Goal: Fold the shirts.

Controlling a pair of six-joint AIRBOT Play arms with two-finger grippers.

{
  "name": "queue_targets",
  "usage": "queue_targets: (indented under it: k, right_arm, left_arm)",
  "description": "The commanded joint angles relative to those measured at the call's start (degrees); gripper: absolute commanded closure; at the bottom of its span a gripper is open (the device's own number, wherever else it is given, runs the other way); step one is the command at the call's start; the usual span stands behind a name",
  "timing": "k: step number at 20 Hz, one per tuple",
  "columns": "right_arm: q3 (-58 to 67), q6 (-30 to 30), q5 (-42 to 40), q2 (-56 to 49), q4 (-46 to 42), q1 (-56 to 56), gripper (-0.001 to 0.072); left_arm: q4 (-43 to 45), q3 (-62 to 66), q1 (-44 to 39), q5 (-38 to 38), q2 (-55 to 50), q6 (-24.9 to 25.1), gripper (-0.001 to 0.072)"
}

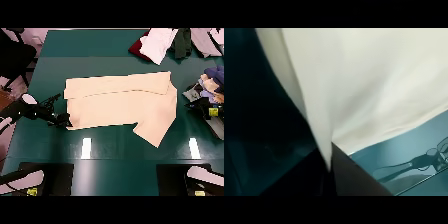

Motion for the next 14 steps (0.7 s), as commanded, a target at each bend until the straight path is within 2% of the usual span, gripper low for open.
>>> queue_targets:
  k: [1,5,8,12,14]
  right_arm:
    - [-0.1,2.4,-0.1,0.0,-7.0,0.0,0.022]
    - [-1.0,3.4,-1.6,-0.3,-7.6,0.6,0.0218]
    - [-2.9,2.3,-1.6,-5.2,-6.6,3.5,0.0218]
    - [-4.7,-1.1,-0.1,-12.9,2.4,5.7,0.022]
    - [-4.7,-1.2,-0.7,-14.0,2.1,7.5,0.022]
  left_arm:
    - [-0.8,0.1,-0.9,0.5,0.1,-0.9,0.0685]
    - [-1.1,0.1,-0.9,0.3,0.1,-0.9,0.0685]
    - [-1.4,0.1,-0.9,0.3,0.1,-0.9,0.0685]
    - [-1.4,0.1,-0.9,0.1,0.1,-0.9,0.0685]
    - [-1.4,0.1,-0.9,0.1,0.1,-0.9,0.0685]
